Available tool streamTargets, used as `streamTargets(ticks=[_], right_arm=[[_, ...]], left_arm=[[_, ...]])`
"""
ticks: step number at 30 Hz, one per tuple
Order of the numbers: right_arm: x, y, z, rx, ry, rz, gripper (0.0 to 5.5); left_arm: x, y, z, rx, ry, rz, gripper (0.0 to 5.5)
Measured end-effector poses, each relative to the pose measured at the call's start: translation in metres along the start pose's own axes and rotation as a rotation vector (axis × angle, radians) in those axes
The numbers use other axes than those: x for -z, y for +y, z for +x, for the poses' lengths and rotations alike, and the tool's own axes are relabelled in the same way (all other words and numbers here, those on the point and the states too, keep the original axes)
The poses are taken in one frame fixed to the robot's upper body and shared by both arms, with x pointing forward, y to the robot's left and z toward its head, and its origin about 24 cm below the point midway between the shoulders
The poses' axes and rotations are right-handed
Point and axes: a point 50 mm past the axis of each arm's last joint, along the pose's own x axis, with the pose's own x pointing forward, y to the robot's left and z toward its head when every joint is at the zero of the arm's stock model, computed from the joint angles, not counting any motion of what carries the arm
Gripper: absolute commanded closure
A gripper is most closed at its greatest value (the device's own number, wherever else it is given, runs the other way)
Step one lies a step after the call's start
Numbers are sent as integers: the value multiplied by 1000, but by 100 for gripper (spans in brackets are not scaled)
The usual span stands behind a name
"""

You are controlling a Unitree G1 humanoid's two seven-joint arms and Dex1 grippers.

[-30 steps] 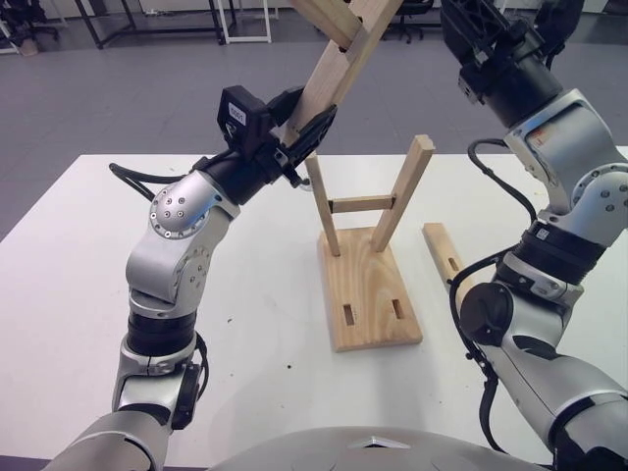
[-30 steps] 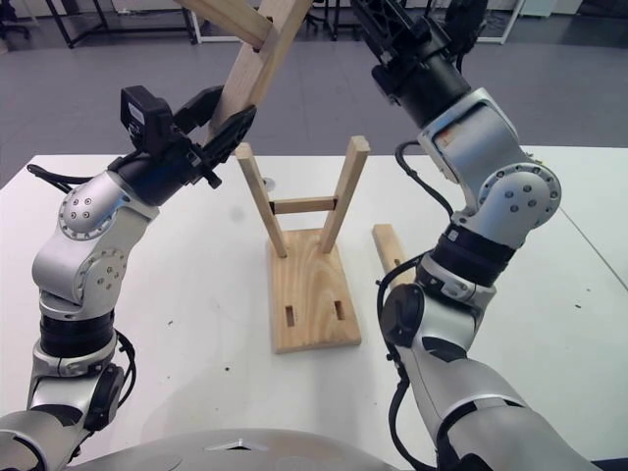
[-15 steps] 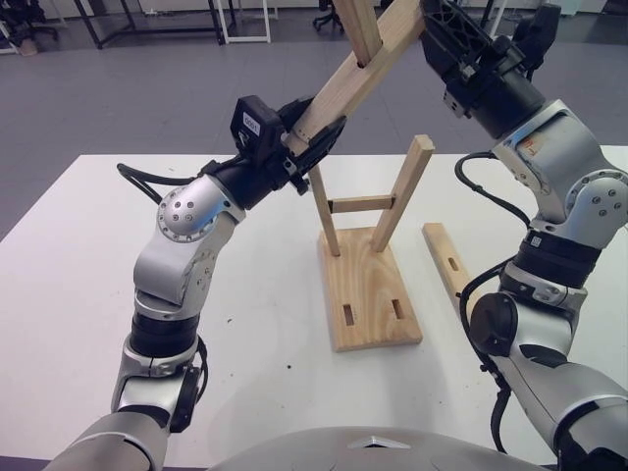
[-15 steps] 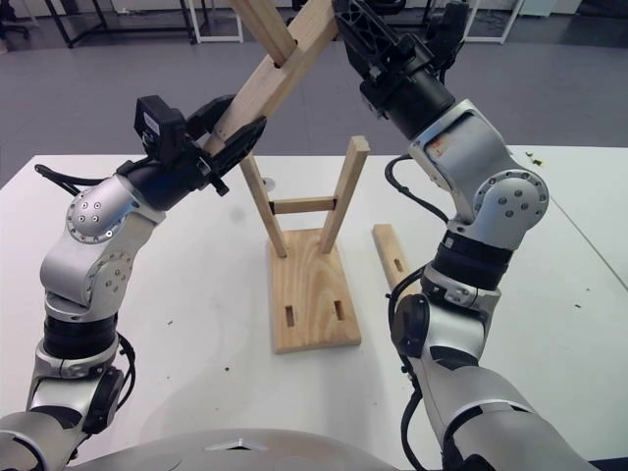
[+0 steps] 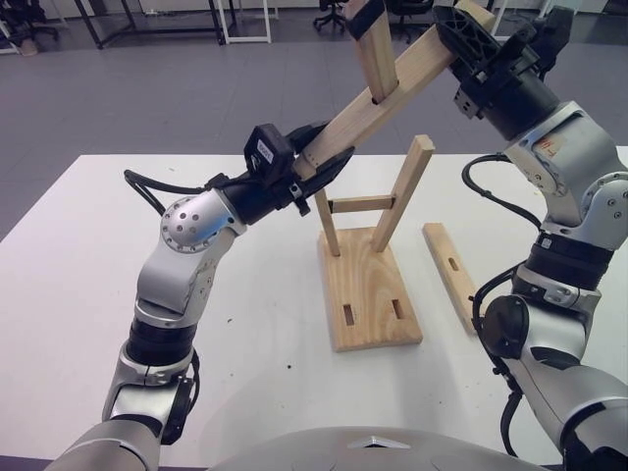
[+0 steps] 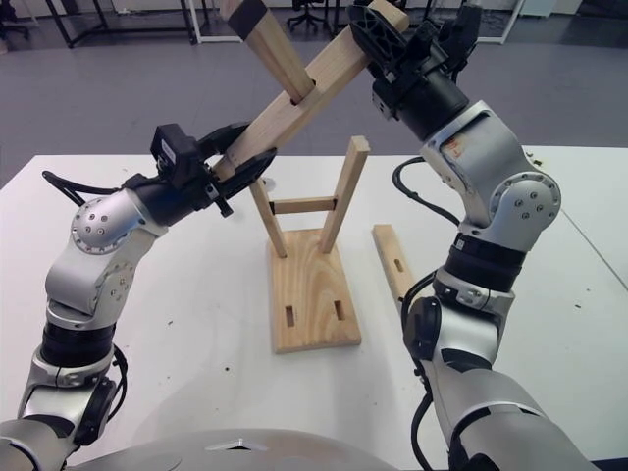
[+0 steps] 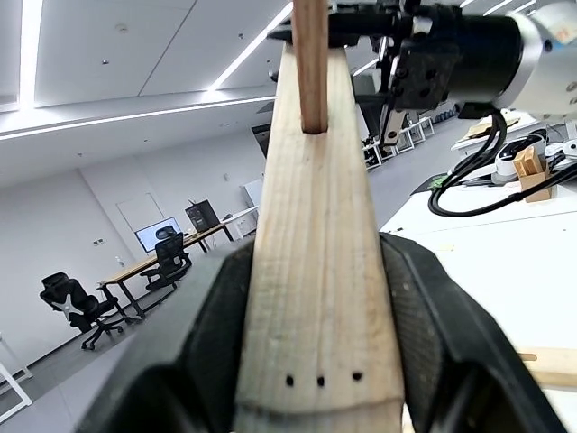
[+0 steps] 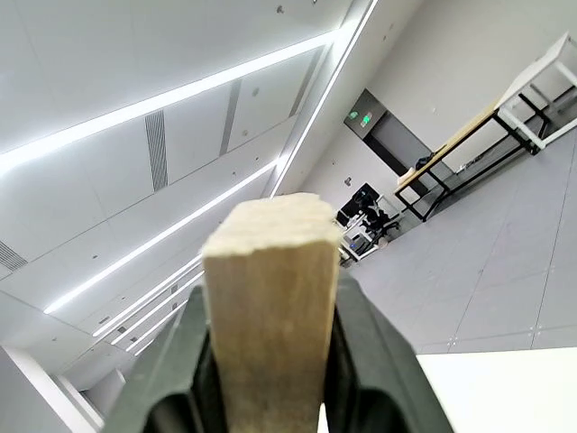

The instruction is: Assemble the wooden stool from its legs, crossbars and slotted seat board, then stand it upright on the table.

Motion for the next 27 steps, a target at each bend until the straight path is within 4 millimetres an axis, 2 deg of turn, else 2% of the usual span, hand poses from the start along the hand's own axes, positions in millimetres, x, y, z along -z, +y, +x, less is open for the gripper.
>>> streamTargets(ticks=[4, 7, 9, 11, 13, 15, 19, 24, 27], right_arm=[[-3, -5, -25, 88, -110, 2, 446], [4, -13, -56, 187, -140, 9, 446], [3, -16, -87, 288, -146, -15, 446], [0, -15, -103, 339, -148, -37, 446], [3, -14, -122, 410, -120, -96, 446], [15, -20, -140, 508, -66, -131, 446], [39, -29, -157, 612, 18, -214, 446], [50, -37, -159, 644, 55, -344, 446], [54, -35, -163, 635, 56, -385, 446]], left_arm=[[5, -3, -3, -3, 24, -10, 249], [11, -9, -9, 12, 53, -61, 206], [8, -11, -22, 12, 40, -109, 171], [7, -15, -32, -2, 40, -145, 142], [11, -18, -45, -98, 61, -166, 138], [22, -16, -59, -256, 95, -213, 138], [35, -9, -71, -408, 158, -219, 138], [44, 4, -82, -524, 207, -201, 138], [44, 9, -84, -550, 208, -192, 138]])
